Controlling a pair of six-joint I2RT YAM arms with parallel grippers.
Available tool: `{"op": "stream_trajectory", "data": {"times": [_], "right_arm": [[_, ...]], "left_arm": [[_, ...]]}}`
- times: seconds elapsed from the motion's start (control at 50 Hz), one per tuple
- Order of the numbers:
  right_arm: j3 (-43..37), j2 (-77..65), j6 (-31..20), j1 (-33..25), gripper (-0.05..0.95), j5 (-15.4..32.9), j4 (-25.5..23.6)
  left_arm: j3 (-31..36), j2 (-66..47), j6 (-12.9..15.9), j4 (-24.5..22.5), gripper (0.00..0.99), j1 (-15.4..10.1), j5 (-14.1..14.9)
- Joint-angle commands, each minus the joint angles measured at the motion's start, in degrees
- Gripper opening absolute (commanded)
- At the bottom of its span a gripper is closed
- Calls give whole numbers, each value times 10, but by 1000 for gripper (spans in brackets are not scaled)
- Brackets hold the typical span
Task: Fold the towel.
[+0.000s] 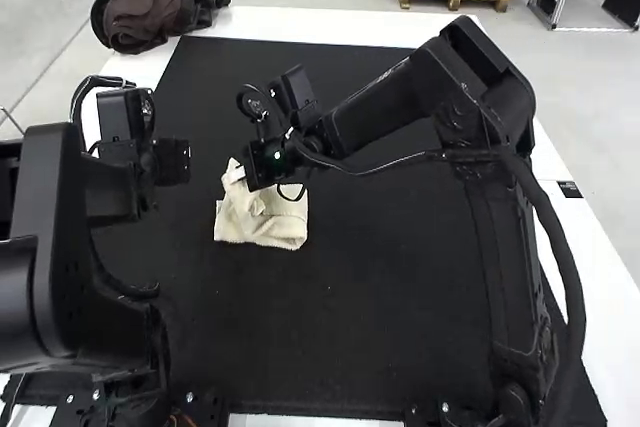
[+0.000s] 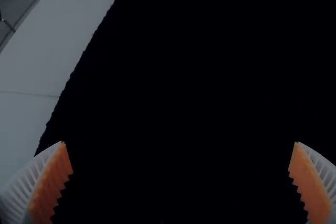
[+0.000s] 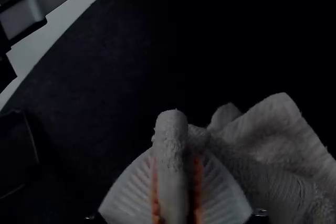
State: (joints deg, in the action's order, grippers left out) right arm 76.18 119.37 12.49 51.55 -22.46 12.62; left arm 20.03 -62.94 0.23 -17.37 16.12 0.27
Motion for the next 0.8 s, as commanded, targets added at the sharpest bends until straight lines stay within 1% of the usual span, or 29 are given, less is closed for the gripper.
{"op": "stream_trajectory", "data": {"times": [0.0,0.06,0.08,0.12,0.16,0.24,0.32,0.34,0.36,0.42,0.44,0.46,0.5,0.52,0.54,0.58,0.72,0.78], "right_arm": [[25,-2,17,10,482,4,6],[32,-4,16,12,656,4,8],[36,-5,15,12,728,4,8],[41,-6,13,11,807,5,9],[44,-11,13,9,849,7,13],[49,-22,12,5,884,16,26],[49,-37,13,-7,880,21,34],[49,-40,14,-10,866,21,34],[48,-42,17,-15,816,21,34],[41,-49,24,-26,566,14,31],[37,-50,25,-30,456,7,32],[31,-54,25,-35,315,0,33],[21,-63,24,-40,74,-2,36],[16,-67,24,-42,-2,-2,39],[8,-70,25,-44,-26,-3,43],[-8,-77,26,-47,-23,-3,54],[-49,-79,24,-49,-25,-20,55],[-69,-79,25,-48,-25,-21,64]], "left_arm": [[22,11,8,-4,970,5,8],[22,11,8,-5,970,5,8],[23,11,7,-5,970,6,8],[23,11,7,-5,970,5,8],[23,11,8,-5,970,5,8],[21,11,7,-6,970,4,8],[21,11,7,-6,970,3,8],[20,11,8,-6,970,4,8],[20,11,7,-6,970,4,8],[21,11,7,-6,970,3,8],[21,11,8,-6,970,3,8],[22,11,7,-6,970,3,8],[22,11,8,-6,970,3,8],[23,11,9,-6,970,4,8],[23,11,9,-6,970,4,8],[24,11,11,-7,970,4,8],[23,11,15,-8,970,5,8],[23,11,16,-10,970,5,8]]}}
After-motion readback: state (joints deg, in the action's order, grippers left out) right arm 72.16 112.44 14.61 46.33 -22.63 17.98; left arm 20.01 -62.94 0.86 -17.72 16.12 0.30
